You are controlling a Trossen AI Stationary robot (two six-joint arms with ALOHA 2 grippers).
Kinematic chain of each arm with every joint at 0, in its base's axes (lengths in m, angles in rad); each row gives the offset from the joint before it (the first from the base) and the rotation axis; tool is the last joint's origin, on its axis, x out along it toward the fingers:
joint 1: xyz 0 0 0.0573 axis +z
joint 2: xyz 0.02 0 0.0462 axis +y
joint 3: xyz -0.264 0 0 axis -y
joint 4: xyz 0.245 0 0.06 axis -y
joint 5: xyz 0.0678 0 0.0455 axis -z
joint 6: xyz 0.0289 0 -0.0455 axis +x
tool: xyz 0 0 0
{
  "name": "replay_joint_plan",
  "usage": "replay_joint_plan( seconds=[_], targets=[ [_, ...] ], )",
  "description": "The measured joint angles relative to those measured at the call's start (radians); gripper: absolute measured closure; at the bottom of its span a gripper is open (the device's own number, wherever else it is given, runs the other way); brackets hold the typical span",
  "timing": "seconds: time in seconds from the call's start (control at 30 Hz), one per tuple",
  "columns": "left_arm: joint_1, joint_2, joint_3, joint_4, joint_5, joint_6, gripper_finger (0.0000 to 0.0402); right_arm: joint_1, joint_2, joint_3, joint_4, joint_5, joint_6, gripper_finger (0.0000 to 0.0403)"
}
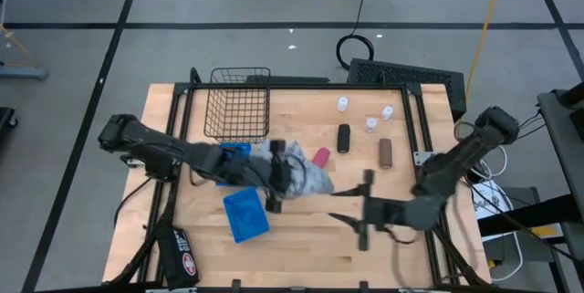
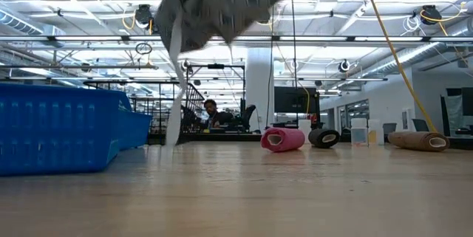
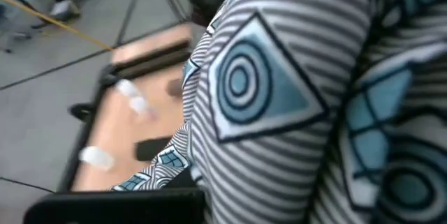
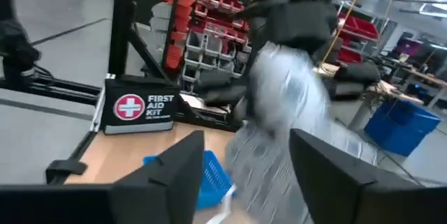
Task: Pick & Place Medicine items
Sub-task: Put the folded gray gown into the wire basket
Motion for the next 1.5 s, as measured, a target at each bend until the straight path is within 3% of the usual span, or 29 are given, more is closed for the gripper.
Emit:
replay_joint_plan(
  seconds=[0.2,0.33,0.43,0.53,0.6,0.7,0.8,0.93,1.13,1.4,1.5],
  targets=[
    [0.071,-0.181,-0.113,-0.017,-0.108,-0.126,0.0327,0.113,-0.136,-0.002,-0.149,0.102,0.025,0.0165],
    [0.213,-0.351,-0.278,0.022,-0.141,-0.345,0.0327,0.141,-0.185,-0.061,-0.178,0.133,0.013,0.0171],
    [0.37,-0.457,-0.393,0.052,-0.134,-0.516,0.0327,0.112,-0.225,-0.171,-0.083,0.138,-0.086,0.0183],
    [0.564,-0.504,-0.449,0.047,-0.057,-0.659,0.0327,0.059,-0.282,-0.313,0.118,0.128,-0.213,0.0194],
    [0.687,-0.503,-0.457,0.065,0.05,-0.73,0.0327,0.017,-0.325,-0.42,0.277,0.09,-0.288,0.0201],
    [0.83,-0.466,-0.464,0.108,0.239,-0.792,0.0327,-0.057,-0.396,-0.591,0.527,-0.083,-0.332,0.021],
    [0.921,-0.385,-0.463,0.193,0.351,-0.829,0.0327,-0.128,-0.454,-0.737,0.74,-0.247,-0.334,0.0219],
    [0.986,-0.286,-0.463,0.248,0.372,-0.863,0.0327,-0.16,-0.512,-0.858,0.845,-0.244,-0.345,0.023],
    [1.016,-0.199,-0.464,0.249,0.379,-0.864,0.0327,-0.162,-0.562,-0.885,0.828,-0.202,-0.345,0.0242],
    [1.013,-0.267,-0.463,0.166,0.413,-0.825,0.0327,-0.156,-0.572,-0.885,0.795,-0.193,-0.335,0.0244],
    [1.026,-0.342,-0.462,0.096,0.363,-0.808,0.0327,-0.156,-0.572,-0.885,0.793,-0.166,-0.308,0.0247]
  ],
)
